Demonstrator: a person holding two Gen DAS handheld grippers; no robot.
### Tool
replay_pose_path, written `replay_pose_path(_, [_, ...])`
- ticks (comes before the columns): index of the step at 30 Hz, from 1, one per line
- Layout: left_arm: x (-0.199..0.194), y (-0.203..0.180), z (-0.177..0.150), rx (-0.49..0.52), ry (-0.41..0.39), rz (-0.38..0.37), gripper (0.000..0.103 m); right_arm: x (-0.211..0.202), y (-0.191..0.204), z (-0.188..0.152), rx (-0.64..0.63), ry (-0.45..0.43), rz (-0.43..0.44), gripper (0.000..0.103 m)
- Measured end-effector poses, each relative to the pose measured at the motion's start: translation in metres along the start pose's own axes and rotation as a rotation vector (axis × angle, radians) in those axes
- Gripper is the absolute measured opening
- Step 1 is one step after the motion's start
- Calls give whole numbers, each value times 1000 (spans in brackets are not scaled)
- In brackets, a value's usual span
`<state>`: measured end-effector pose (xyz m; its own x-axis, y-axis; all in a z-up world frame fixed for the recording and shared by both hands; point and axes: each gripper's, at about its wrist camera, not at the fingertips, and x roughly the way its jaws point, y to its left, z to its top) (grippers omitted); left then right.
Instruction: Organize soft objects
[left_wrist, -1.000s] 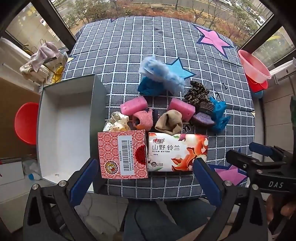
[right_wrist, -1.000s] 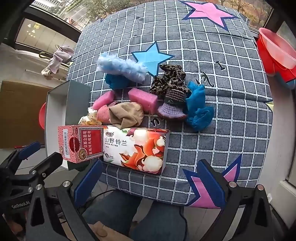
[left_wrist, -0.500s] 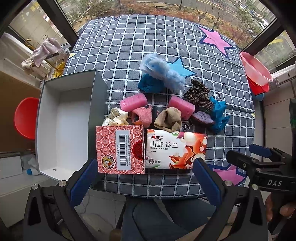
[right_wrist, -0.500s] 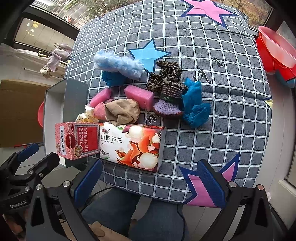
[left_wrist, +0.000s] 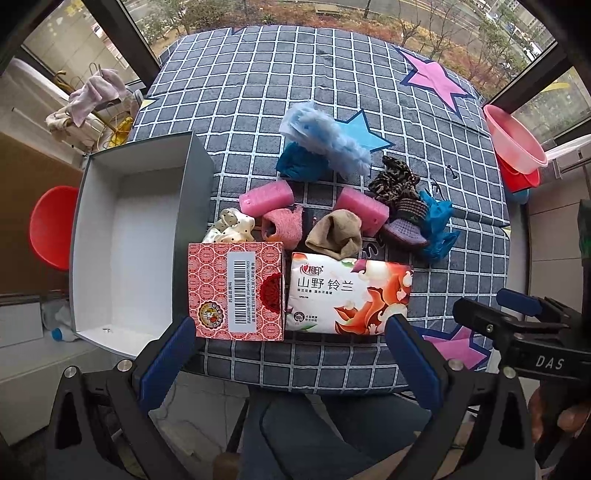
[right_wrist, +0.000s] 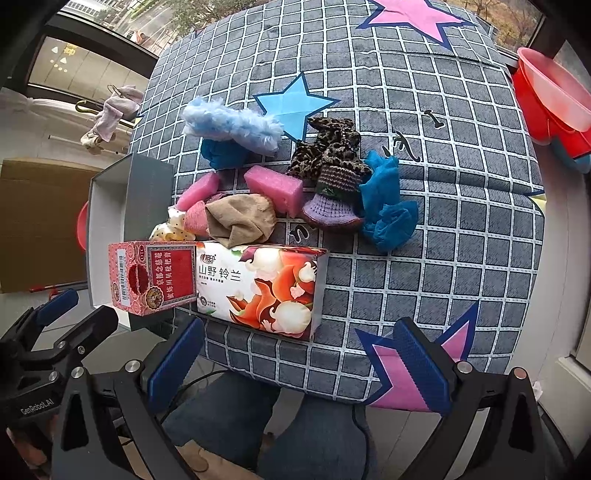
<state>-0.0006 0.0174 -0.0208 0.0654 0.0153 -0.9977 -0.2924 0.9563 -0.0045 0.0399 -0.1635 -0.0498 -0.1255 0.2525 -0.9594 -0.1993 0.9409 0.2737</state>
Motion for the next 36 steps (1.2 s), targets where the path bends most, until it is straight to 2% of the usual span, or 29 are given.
replay_pose_path(15, [4, -4, -1, -9, 19, -23, 102, 1, -5, -3, 7, 4, 4, 103])
replay_pose_path(25, [16, -8, 3, -3, 69, -59, 102, 2, -13, -3, 30, 11, 13, 103])
replay_pose_path(31, [25, -12, 18, 20, 79, -67, 102, 11, -32, -2, 93, 29, 18, 103])
replay_pose_path(36, [37, -17, 45, 28, 76, -47, 102, 20, -48, 1, 146, 44, 10, 103])
